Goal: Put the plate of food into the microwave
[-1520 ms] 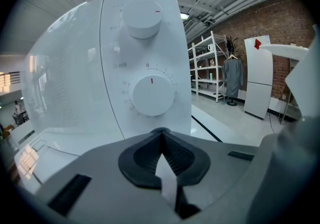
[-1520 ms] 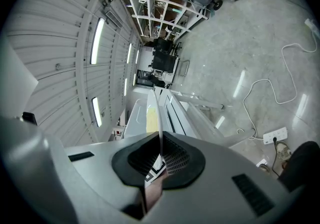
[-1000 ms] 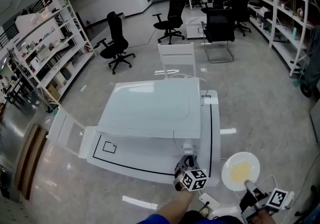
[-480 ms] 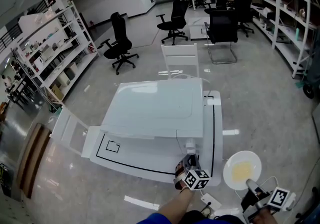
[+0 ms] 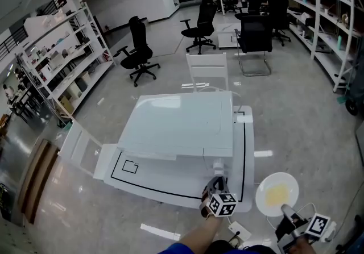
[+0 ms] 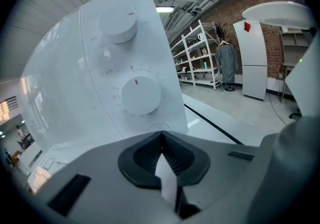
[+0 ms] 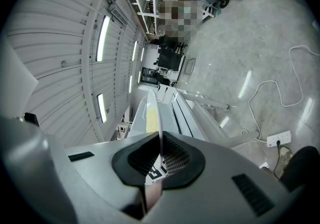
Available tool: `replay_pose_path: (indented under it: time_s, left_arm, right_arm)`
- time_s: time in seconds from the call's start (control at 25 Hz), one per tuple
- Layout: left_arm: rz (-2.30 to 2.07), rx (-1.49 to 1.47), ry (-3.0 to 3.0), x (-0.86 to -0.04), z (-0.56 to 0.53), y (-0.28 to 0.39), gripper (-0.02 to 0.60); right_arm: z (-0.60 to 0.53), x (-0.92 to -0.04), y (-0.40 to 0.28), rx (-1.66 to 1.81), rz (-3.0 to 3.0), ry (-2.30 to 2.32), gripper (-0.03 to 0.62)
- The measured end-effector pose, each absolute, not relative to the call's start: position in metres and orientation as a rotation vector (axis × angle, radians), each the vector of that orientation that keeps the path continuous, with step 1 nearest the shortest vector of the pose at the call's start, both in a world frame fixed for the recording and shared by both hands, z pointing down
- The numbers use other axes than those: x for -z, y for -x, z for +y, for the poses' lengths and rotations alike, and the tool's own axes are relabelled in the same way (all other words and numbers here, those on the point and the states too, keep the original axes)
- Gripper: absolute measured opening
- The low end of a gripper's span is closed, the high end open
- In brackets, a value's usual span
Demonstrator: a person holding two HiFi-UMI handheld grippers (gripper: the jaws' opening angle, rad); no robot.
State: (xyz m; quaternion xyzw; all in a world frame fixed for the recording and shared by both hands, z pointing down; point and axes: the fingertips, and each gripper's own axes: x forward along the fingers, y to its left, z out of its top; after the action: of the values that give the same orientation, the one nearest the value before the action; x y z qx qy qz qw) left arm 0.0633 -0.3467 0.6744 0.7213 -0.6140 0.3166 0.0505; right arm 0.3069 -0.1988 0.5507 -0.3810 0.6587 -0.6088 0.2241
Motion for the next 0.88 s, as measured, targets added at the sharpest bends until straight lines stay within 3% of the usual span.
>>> replay_pose_path:
  time_s: [0.4, 0.88]
  left_arm:
    - [-1.930, -1.043, -2.147, -0.6760, -0.3550, -0.0616, 0.003]
    - [-1.974, -1.448, -2.218, -0.6759, -0.3498, -0.0637, 0.003]
  right_arm:
    - [-0.2021, -0.5499, -0.3074, 1.671, 1.824, 1.053, 0.009]
    - [-0.2022, -0.5486, -0.3080, 1.671, 1.814, 1.055, 0.009]
